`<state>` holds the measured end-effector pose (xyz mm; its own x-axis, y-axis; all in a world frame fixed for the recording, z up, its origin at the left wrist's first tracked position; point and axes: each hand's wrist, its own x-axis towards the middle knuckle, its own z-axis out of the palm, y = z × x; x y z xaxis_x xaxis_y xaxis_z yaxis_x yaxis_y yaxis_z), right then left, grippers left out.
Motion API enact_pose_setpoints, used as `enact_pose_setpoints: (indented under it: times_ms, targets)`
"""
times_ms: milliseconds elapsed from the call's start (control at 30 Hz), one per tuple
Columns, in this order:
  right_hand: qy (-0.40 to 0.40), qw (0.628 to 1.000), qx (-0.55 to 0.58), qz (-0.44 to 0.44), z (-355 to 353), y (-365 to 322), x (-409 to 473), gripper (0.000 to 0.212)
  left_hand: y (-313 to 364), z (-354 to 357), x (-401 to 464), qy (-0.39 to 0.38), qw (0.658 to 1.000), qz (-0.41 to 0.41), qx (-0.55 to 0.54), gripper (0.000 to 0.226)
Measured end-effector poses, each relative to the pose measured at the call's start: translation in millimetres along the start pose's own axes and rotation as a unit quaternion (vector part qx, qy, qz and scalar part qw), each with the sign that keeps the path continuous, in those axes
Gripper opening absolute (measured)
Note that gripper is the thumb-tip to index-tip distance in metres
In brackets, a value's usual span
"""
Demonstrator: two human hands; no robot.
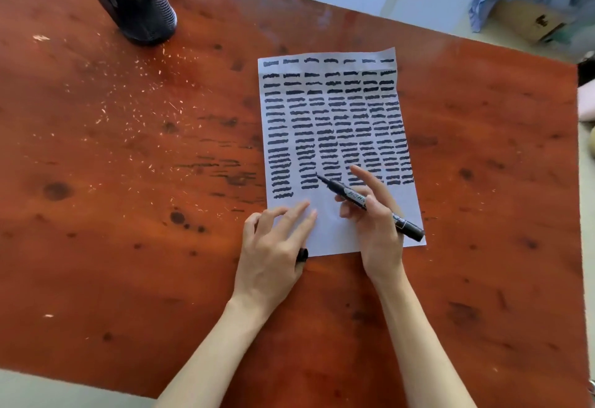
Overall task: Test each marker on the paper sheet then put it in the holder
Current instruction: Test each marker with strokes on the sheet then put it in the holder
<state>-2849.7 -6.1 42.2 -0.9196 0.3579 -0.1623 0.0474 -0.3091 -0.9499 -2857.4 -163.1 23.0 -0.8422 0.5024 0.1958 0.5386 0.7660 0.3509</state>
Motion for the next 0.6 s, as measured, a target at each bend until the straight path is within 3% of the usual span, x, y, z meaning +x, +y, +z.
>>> enact_pose_setpoints:
  times_ms: [133,267,600]
  targets:
    - [-0.013,0.999,-0.035,-0.035,6,-2,4,0.029,1,-2,2,-0.003,1.0,-0.009,-0.007,0.045]
    - [-0.029,0.987,-0.142,-0.071,13,-1,12,0.009,2,-4,4,-0.002,1.0,-0.015,-0.012,0.043]
    - [0.045,0.937,-0.308,-0.157,19,19,17,0.021,2,-4,5,-0.004,0.999,-0.022,-0.028,0.043]
